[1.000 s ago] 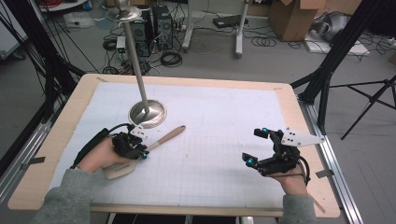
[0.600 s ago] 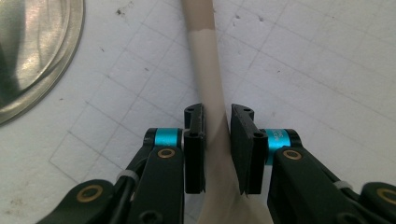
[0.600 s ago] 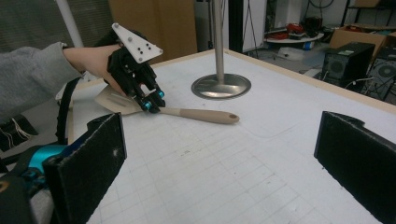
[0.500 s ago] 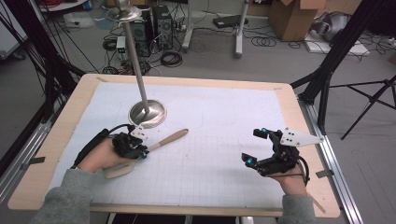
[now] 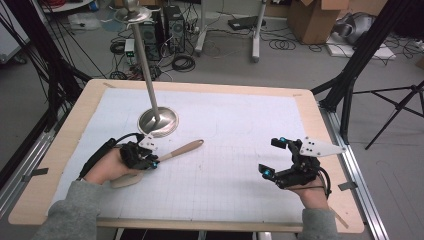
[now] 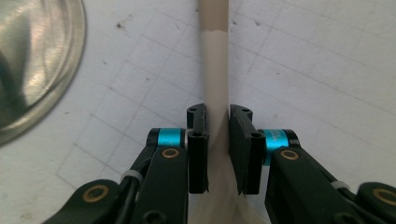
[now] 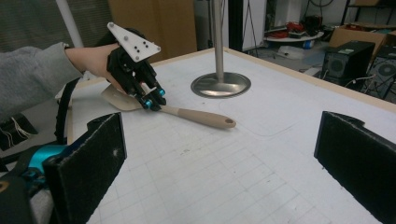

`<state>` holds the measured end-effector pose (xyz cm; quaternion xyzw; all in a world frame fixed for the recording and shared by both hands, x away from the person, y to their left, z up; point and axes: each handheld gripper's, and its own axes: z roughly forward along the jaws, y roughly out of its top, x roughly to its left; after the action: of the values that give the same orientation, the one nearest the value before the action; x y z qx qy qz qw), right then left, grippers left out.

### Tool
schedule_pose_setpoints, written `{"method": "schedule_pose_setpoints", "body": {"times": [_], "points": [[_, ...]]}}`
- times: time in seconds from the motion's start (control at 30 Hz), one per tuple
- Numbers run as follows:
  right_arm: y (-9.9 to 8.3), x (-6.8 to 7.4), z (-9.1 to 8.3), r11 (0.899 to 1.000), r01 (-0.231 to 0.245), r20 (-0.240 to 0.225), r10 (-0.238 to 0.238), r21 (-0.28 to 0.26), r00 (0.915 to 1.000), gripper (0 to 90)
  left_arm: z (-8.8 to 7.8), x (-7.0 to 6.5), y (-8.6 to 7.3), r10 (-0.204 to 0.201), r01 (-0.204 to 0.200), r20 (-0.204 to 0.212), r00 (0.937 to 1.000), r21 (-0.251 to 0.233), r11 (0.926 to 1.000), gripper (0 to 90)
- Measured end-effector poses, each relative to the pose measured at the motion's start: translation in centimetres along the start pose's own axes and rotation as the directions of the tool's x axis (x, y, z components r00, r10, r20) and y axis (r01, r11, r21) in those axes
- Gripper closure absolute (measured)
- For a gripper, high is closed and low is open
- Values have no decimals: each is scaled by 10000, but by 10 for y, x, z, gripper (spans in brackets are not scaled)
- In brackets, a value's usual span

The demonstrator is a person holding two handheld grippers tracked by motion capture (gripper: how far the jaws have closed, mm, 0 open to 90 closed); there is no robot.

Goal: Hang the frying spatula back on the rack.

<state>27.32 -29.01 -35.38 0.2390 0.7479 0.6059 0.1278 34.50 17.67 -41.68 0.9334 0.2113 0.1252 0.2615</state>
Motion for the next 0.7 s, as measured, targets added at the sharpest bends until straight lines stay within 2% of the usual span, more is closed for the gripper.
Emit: {"method": "schedule_pose_setpoints", "body": {"times": [0.17, 0.23, 0.53, 0.7], "points": [[0, -1, -1, 10000, 43, 30, -43, -52, 10000, 12, -3, 1, -2, -34, 34, 57, 10000, -94, 9999, 774], [0, -1, -1, 10000, -9, 53, 9, -21, 10000, 12, -5, 3, -2, -7, 9, 202, 9998, -124, 9999, 774], [-1, -1, -1, 10000, -31, 50, 31, -14, 10000, 12, -16, 7, -6, -403, 445, 512, 9979, -857, 9953, 773], [-1, -1, -1, 10000, -11, 60, 11, -20, 10000, 12, -24, 9, -7, -481, 535, 487, 9977, -1186, 9915, 774]]}}
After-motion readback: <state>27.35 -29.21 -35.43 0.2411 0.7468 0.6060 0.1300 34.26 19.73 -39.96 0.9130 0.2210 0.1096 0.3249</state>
